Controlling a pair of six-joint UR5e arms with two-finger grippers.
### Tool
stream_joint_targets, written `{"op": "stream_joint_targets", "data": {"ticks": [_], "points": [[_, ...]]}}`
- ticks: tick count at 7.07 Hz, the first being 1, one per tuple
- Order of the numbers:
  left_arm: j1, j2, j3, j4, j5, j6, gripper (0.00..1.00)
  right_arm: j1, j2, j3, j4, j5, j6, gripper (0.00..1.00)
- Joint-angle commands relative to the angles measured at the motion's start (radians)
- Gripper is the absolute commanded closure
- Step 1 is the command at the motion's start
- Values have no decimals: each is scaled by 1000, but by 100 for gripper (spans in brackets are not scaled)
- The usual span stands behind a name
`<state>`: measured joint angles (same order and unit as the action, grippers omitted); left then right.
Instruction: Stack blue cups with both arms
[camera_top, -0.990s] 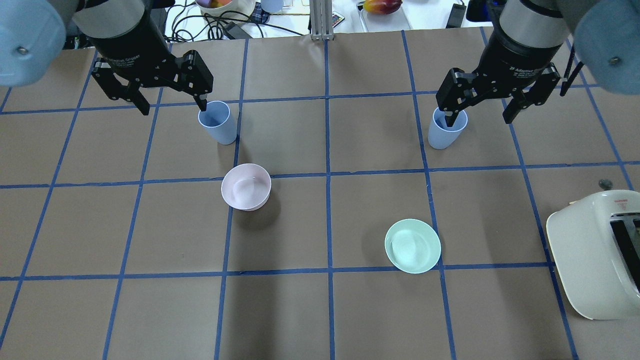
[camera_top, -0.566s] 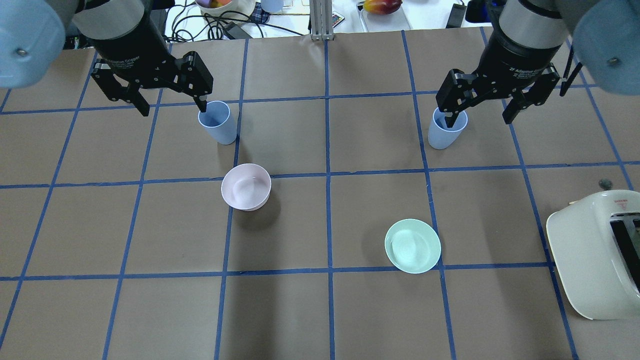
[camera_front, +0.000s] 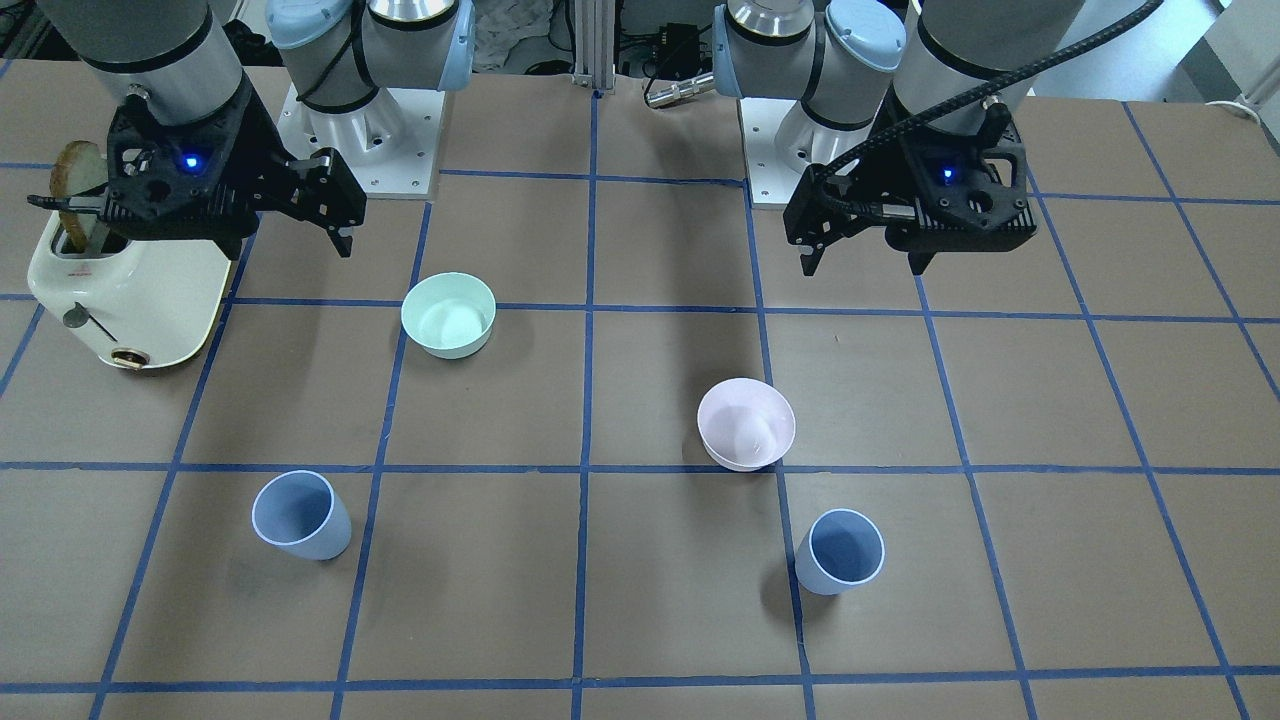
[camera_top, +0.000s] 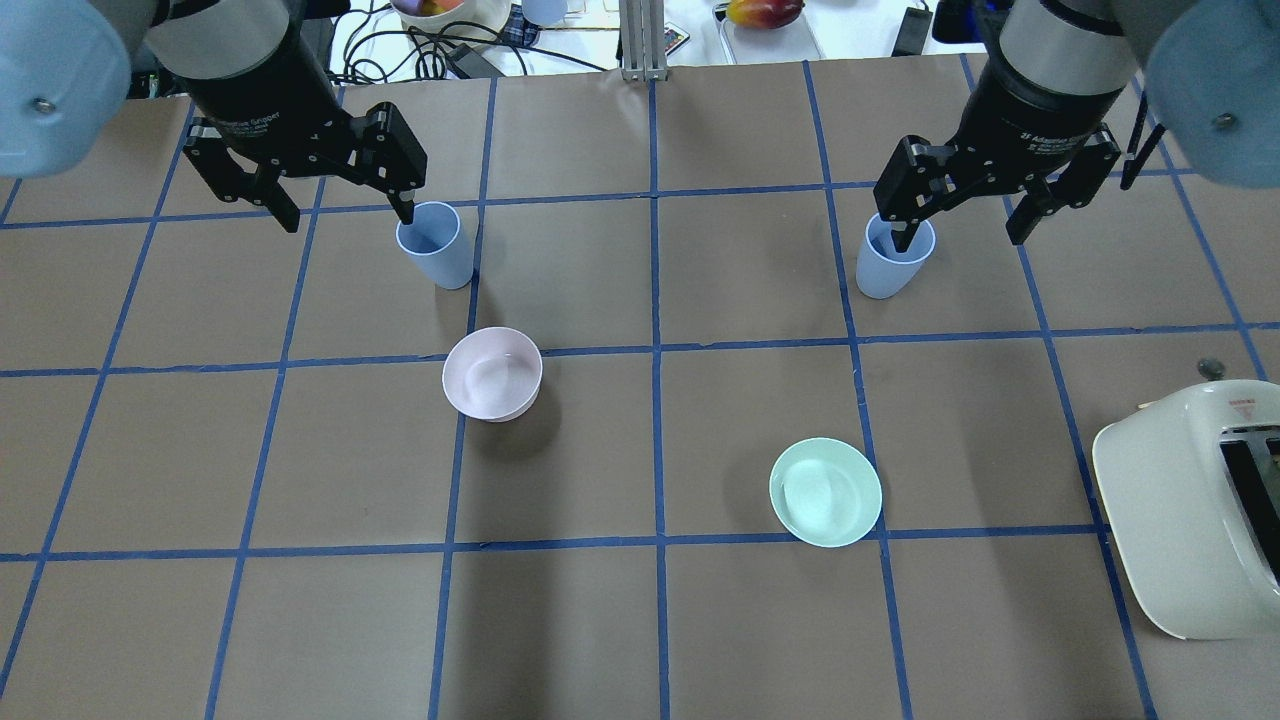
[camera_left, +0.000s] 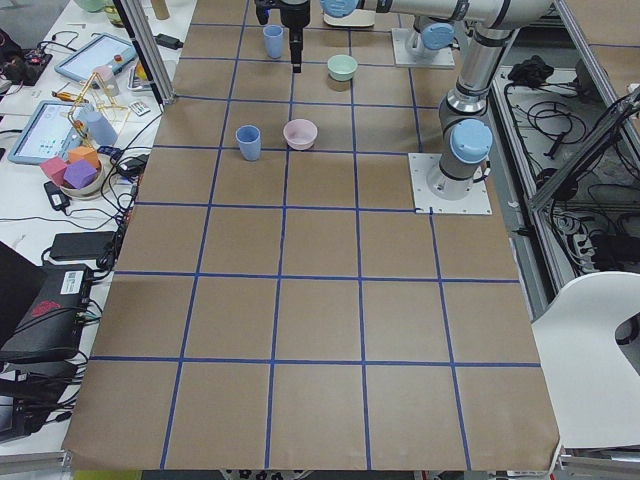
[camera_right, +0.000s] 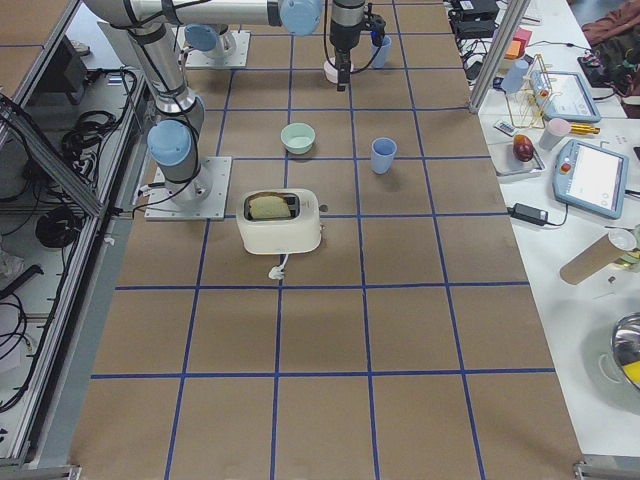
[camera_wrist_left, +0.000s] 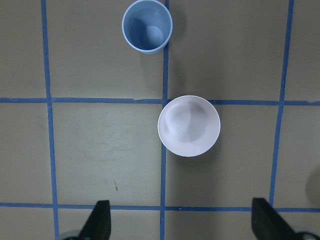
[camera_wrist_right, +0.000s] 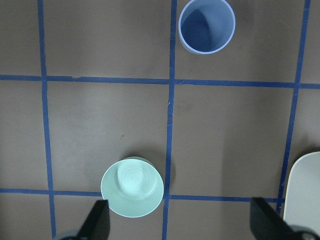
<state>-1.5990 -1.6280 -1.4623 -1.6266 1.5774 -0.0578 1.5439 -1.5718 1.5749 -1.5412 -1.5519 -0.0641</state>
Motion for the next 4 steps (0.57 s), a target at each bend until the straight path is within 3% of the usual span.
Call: {"op": "stream_joint_targets", "data": {"ticks": [1,3,4], "points": [[2,-30,17,8,-5,7,0,-37,32,1,-52,7,-85,0],[4,-145,36,113,-7,13,0,-175,134,-15,-124,20,-175,0],[5,-232,78,185,-7,32,0,-182,188,-21,-226,21,-240,0]]}}
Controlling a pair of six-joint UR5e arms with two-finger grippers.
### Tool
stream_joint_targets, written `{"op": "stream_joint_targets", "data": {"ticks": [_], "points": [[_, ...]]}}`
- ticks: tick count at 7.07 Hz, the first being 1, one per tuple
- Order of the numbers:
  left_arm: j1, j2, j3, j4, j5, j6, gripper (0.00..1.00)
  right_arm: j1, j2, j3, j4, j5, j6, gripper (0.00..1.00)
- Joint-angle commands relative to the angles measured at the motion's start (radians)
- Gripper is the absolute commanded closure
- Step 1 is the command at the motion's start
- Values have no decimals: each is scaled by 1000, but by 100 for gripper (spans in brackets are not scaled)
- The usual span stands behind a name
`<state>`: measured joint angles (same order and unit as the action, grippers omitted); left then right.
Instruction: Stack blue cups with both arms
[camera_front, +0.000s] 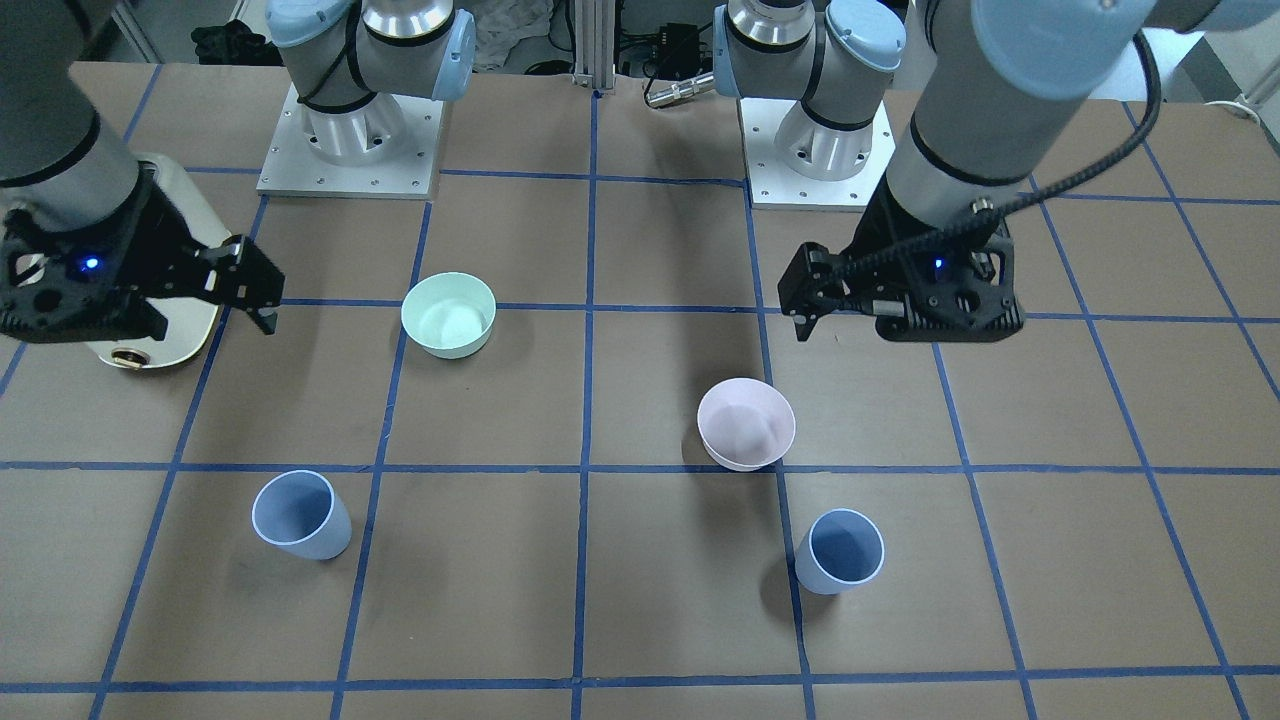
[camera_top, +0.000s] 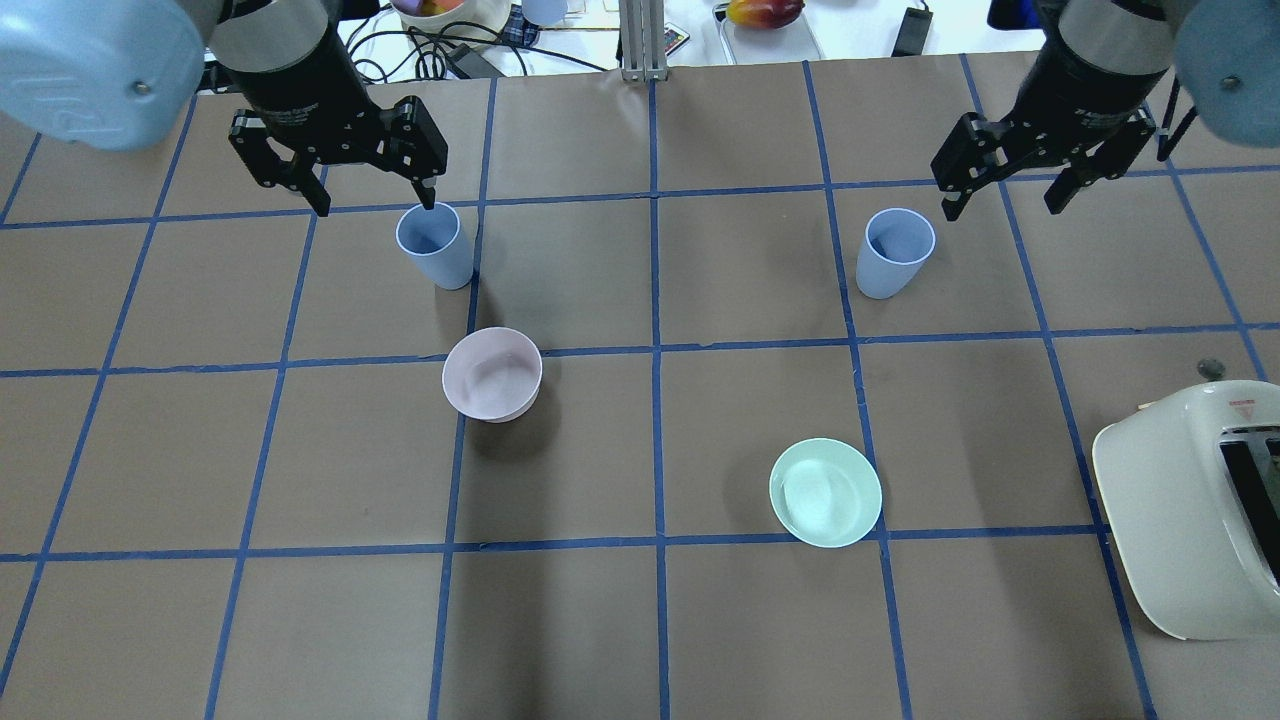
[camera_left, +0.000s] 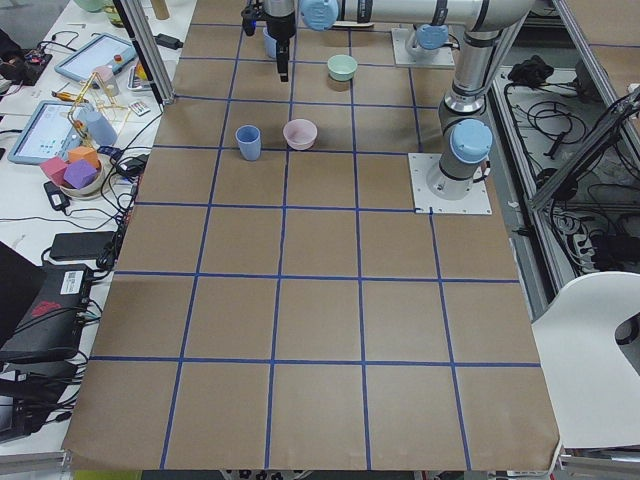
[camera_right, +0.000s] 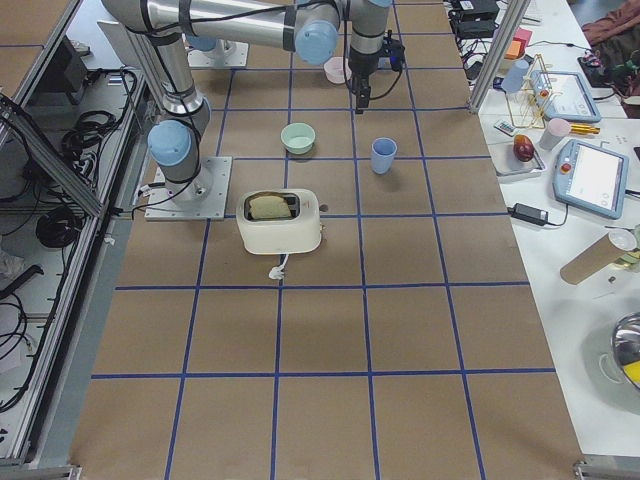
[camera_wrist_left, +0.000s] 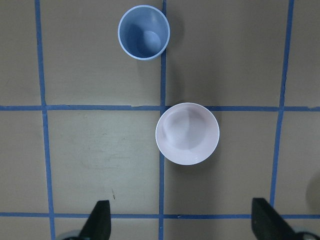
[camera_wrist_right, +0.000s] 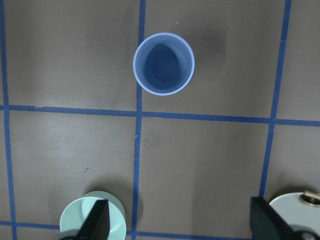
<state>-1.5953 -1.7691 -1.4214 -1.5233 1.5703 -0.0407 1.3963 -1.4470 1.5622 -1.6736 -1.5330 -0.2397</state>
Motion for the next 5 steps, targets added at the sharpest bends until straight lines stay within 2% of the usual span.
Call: {"op": "stream_joint_targets", "data": {"ticks": [1,3,5], "points": [[0,-190,76,168,2,27,0,-34,106,-8,-162,7,-88,0],[1,-330,152,219,2,39,0,-34,181,-5,-257,106,-92,0],[0,-381,142,201,2,38,0,-34,285,-5,-319,106,-145,0]]}}
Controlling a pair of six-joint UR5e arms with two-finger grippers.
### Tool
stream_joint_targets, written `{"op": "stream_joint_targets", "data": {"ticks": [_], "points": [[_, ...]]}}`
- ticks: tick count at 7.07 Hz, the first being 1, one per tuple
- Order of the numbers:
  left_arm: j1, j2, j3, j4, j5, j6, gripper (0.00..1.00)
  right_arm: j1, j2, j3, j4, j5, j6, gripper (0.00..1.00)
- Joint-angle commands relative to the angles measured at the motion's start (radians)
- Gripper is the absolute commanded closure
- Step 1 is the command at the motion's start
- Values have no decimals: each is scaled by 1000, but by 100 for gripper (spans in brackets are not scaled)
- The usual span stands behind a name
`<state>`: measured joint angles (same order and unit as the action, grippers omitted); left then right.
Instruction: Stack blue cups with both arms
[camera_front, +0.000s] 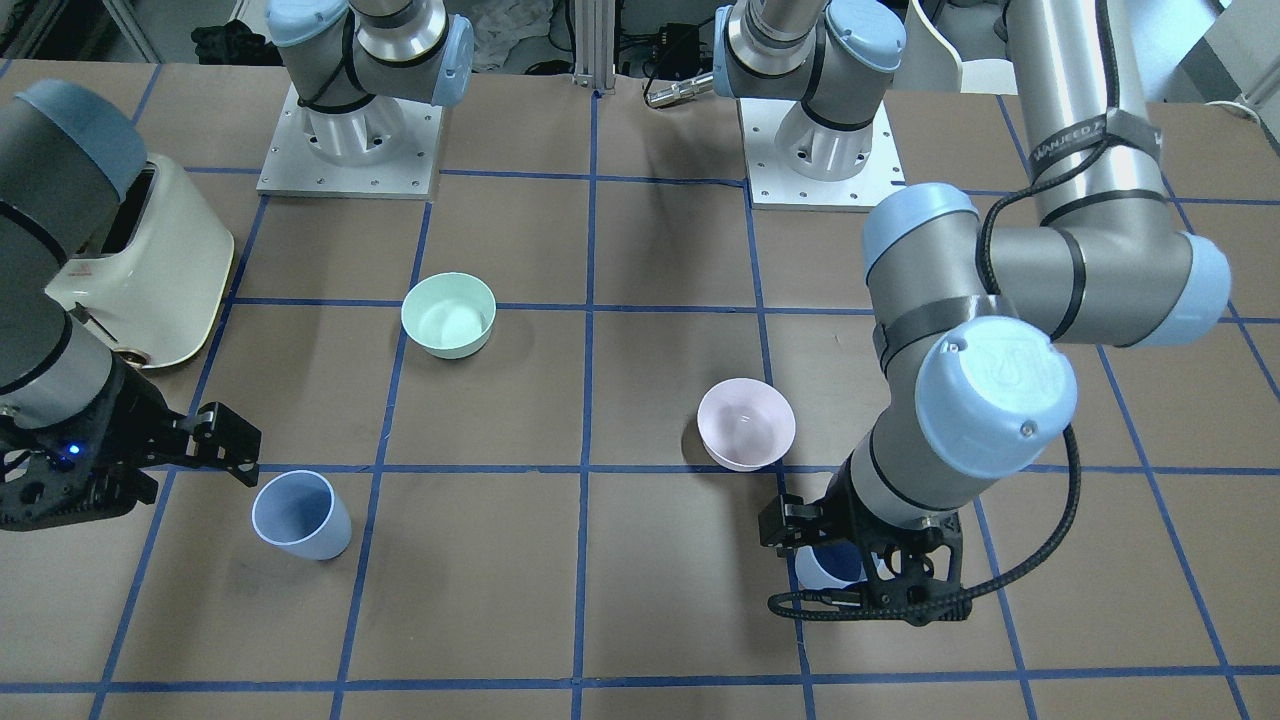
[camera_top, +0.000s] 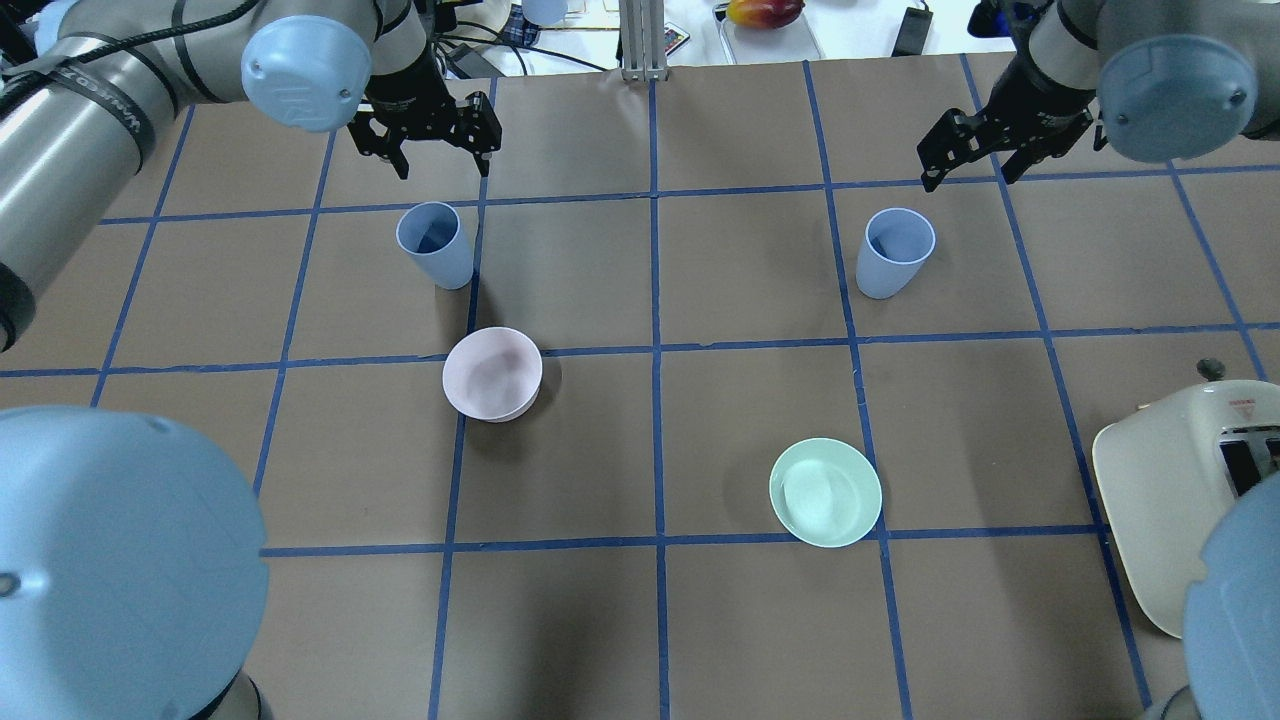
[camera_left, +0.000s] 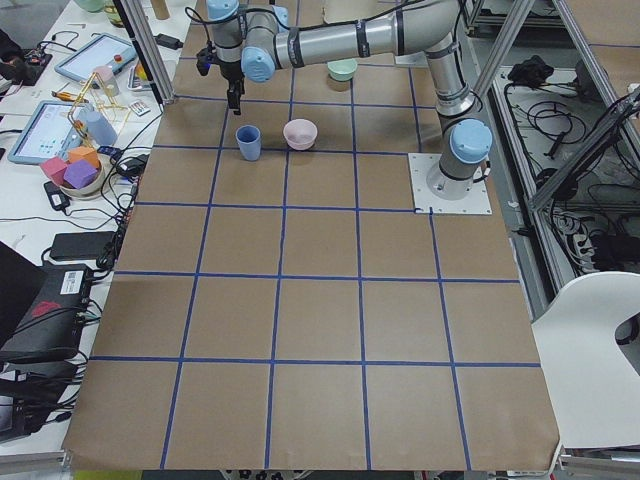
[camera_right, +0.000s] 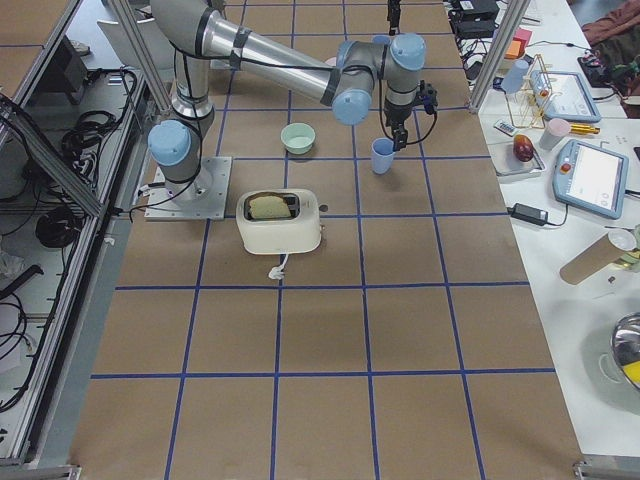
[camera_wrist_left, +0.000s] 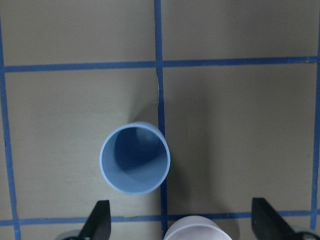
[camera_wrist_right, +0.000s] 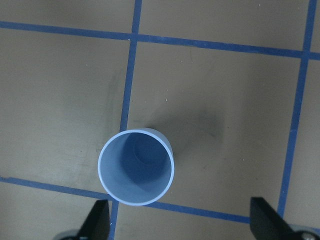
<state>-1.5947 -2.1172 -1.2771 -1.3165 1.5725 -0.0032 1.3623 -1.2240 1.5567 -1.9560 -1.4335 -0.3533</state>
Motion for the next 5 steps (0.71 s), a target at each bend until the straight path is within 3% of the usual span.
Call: {"op": "stream_joint_targets", "data": {"ticks": [1,2,3,4,5], "points": [[-1,-47,-25,-9,0,-1,0,-2,75,5,-37,5,-36,0],[1,-50,-36,-12,0,0,0,-2,77,14,-31,7,-36,0],[-1,-59,-33,-6,1,0,16,-2,92,16,-24,4,-36,0],[-1,-67,-31,0,1,0,48,-2,101,17,-21,2,-36,0],[-1,-67,-30,2,0,0,95,-2,106,19,-5,2,-36,0]]}}
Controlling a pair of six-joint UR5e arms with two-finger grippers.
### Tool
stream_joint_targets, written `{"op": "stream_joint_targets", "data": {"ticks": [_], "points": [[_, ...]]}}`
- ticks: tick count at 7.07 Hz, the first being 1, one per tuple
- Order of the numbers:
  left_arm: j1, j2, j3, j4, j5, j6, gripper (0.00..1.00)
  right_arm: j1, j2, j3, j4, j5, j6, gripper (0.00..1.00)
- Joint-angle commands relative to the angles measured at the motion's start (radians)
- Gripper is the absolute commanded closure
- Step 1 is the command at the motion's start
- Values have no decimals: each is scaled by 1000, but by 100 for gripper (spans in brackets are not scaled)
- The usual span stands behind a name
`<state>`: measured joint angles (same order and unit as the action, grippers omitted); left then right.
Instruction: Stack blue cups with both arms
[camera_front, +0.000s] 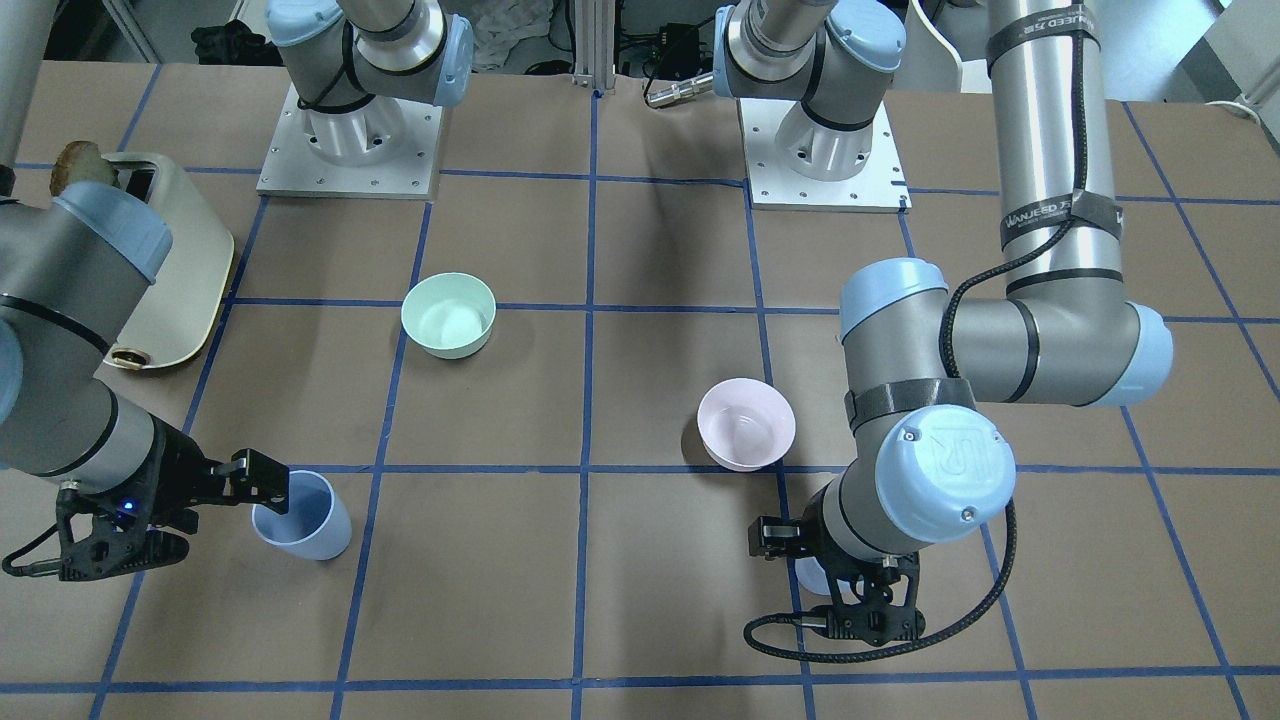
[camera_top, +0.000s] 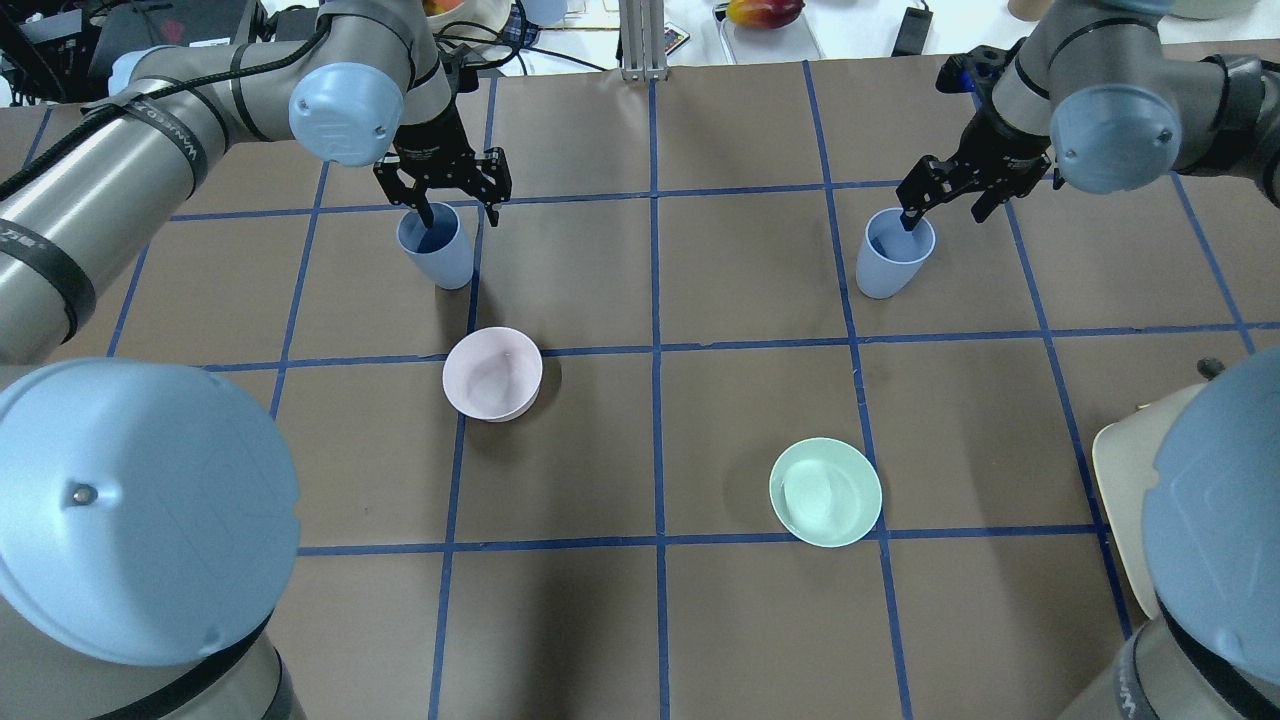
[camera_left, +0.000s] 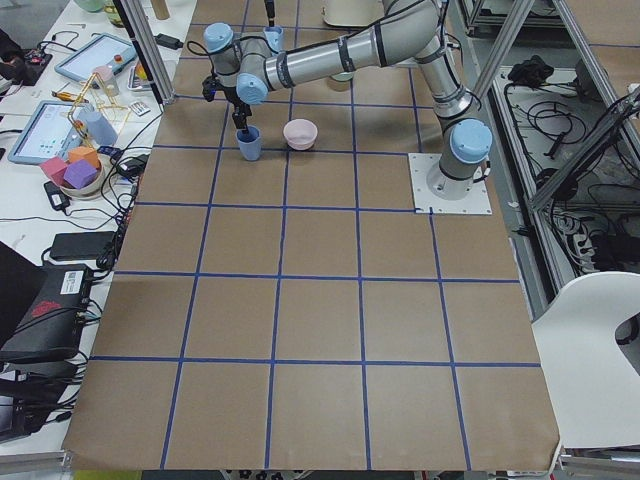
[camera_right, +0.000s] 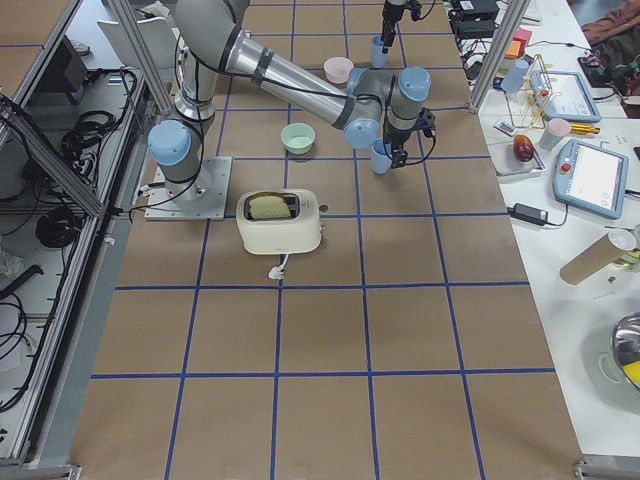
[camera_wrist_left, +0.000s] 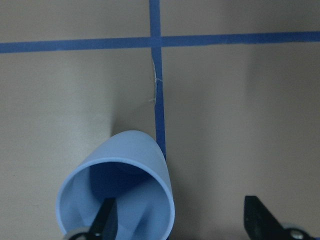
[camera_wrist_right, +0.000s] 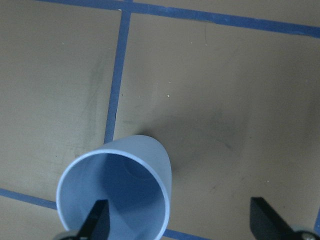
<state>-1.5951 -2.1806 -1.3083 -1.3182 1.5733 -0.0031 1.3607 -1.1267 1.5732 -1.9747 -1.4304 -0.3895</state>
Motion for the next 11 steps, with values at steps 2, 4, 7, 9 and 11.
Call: {"op": "stream_joint_targets", "data": {"ticks": [2,4,7,9,11], "points": [[1,-4,1,2,1,0,100,0,30,1,33,4,0,0],[1,7,11,-7,1,0,100,0,42,1,33,5,0,0],[-28,32,12,-15,-7,-23,100,0,45,-1,33,4,1,46],[-144,44,12,-13,-12,-201,100,0,42,-1,56,-1,4,100],[-250,62,6,-13,-54,-411,100,0,32,-18,97,-10,1,100]]}}
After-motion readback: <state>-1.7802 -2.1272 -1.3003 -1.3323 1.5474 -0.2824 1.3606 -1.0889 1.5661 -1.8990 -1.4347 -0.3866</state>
